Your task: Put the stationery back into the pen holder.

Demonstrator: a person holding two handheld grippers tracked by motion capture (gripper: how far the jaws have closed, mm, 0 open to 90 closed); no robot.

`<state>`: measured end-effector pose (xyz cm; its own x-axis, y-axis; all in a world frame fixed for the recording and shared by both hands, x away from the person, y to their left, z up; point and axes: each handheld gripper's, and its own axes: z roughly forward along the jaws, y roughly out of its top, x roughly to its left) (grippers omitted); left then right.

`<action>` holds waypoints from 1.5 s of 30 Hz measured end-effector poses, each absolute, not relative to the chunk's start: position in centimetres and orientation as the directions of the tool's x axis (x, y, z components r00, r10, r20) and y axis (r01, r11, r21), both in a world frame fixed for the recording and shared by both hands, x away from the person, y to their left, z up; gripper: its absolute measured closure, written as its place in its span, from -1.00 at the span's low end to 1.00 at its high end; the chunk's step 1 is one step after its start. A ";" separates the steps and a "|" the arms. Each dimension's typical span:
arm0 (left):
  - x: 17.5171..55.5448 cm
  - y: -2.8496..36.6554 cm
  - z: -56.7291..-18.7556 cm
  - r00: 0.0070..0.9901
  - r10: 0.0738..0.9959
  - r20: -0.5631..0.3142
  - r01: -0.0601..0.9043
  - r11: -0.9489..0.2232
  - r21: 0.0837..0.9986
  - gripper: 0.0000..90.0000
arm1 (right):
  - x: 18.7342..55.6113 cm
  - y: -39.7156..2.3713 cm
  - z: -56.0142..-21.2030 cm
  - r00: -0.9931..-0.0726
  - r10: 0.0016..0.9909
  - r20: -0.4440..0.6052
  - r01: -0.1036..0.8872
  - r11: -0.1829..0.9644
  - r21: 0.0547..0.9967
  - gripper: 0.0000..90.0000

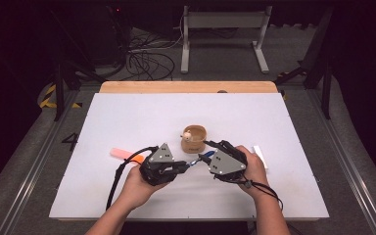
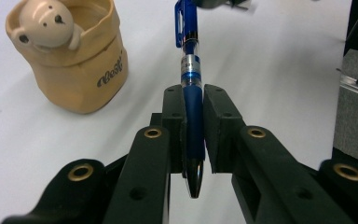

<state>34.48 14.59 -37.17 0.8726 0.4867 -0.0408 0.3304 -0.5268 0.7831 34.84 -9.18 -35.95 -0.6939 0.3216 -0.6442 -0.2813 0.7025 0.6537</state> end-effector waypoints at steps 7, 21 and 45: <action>34.8 14.6 -36.3 0.879 0.475 -0.048 0.327 -0.527 0.785 0.77 | 34.5 -8.8 -36.1 -0.661 0.277 -0.697 -0.327 0.730 0.600 0.27; 35.4 14.7 -35.2 0.876 0.481 -0.042 0.330 -0.532 0.780 0.77 | 33.9 -8.4 -36.3 -0.594 0.197 -0.780 -0.408 0.761 0.504 0.34; 35.8 14.7 -34.4 0.876 0.476 -0.071 0.342 -0.512 0.788 0.75 | 33.6 -6.6 -38.2 -0.481 -0.023 -0.876 -0.449 0.865 0.224 0.77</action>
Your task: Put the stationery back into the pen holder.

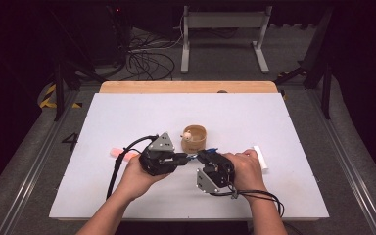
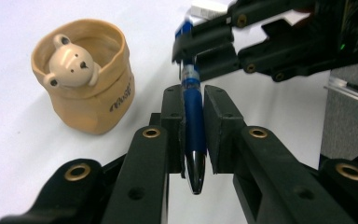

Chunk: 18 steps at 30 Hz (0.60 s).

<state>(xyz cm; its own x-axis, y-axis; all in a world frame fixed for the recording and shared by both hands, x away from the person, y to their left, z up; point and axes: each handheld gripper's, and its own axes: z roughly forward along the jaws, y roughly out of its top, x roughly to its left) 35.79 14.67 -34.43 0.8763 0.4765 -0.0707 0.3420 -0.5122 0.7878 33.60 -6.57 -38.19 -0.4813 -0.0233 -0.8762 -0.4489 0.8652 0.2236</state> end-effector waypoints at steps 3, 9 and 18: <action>35.9 14.9 -34.3 0.874 0.479 -0.082 0.342 -0.486 0.805 0.72 | 33.6 -6.5 -38.3 -0.484 -0.004 -0.875 -0.444 0.863 0.242 0.78; 35.7 15.5 -33.9 0.859 0.506 -0.074 0.323 -0.426 0.845 0.42 | 33.9 -6.8 -38.1 -0.539 0.035 -0.841 -0.418 0.856 0.303 0.78; 35.5 16.5 -34.1 0.853 0.513 -0.098 0.274 -0.279 0.921 0.25 | 34.7 -7.7 -37.2 -0.658 0.315 -0.684 -0.322 0.703 0.634 0.78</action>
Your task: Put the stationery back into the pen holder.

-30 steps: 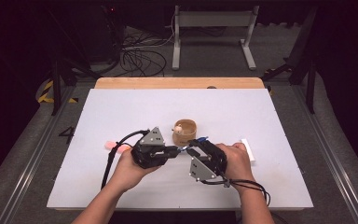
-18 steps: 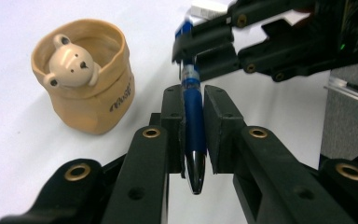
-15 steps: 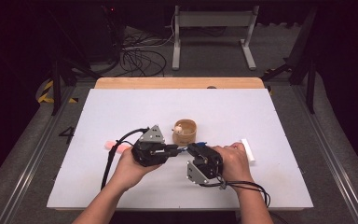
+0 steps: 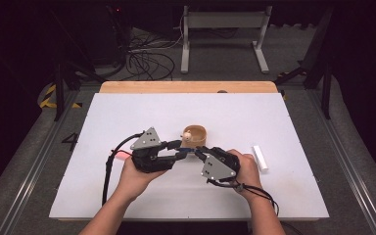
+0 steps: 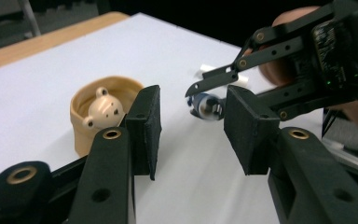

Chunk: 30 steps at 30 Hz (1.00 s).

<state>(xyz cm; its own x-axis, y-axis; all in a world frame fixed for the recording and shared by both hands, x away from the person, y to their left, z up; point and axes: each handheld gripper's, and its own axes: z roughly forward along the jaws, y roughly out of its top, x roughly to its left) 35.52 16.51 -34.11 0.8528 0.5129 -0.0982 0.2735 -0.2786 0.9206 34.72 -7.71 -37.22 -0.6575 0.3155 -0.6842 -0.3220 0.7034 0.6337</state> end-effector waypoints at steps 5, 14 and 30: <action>35.4 16.6 -33.9 0.856 0.509 -0.092 0.241 -0.236 0.941 0.24 | 35.1 -7.8 -37.0 -0.737 0.400 -0.544 -0.262 0.573 0.777 0.78; 35.3 16.6 -33.9 0.859 0.501 -0.103 0.221 -0.182 0.958 0.24 | 35.3 -7.3 -37.1 -0.852 0.425 -0.307 -0.158 0.351 0.923 0.78; 34.9 17.1 -33.4 0.865 0.494 -0.087 0.154 -0.097 0.983 0.34 | 36.3 -7.3 -38.1 -0.921 0.389 -0.005 0.037 0.100 0.994 0.78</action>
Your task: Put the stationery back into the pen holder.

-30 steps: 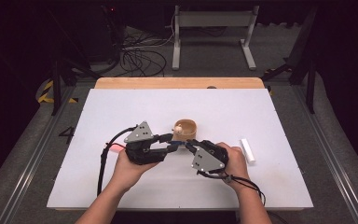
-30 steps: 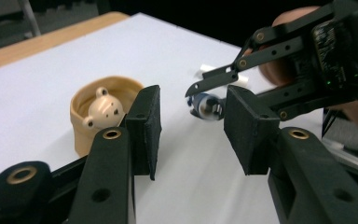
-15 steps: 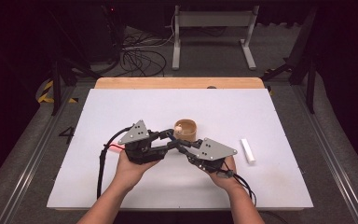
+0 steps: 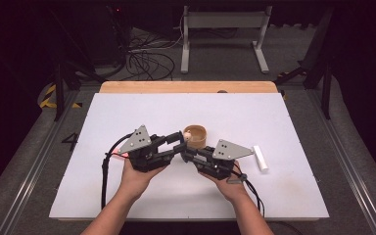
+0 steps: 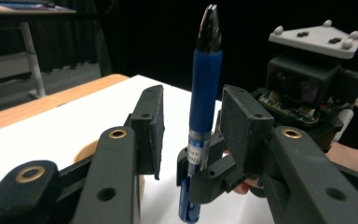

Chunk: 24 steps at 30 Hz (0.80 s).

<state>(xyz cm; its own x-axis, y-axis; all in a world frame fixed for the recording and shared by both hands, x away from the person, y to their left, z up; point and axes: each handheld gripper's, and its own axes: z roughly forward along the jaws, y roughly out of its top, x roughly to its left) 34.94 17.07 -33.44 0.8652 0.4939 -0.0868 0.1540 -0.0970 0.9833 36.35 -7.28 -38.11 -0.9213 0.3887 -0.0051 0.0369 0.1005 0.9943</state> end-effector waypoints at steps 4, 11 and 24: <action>34.9 17.1 -33.4 0.869 0.485 -0.092 0.149 -0.079 0.986 0.43 | 36.5 -7.2 -38.4 -0.926 0.378 0.017 0.058 0.097 0.994 0.78; 35.1 16.9 -33.5 0.873 0.478 -0.094 0.142 -0.065 0.988 0.75 | 36.5 -7.0 -38.5 -0.927 0.375 0.025 0.067 0.100 0.993 0.78; 36.1 16.1 -32.7 0.867 0.494 -0.062 0.131 -0.105 0.986 0.77 | 36.9 -7.6 -38.3 -0.907 0.417 0.058 0.102 0.085 0.991 0.22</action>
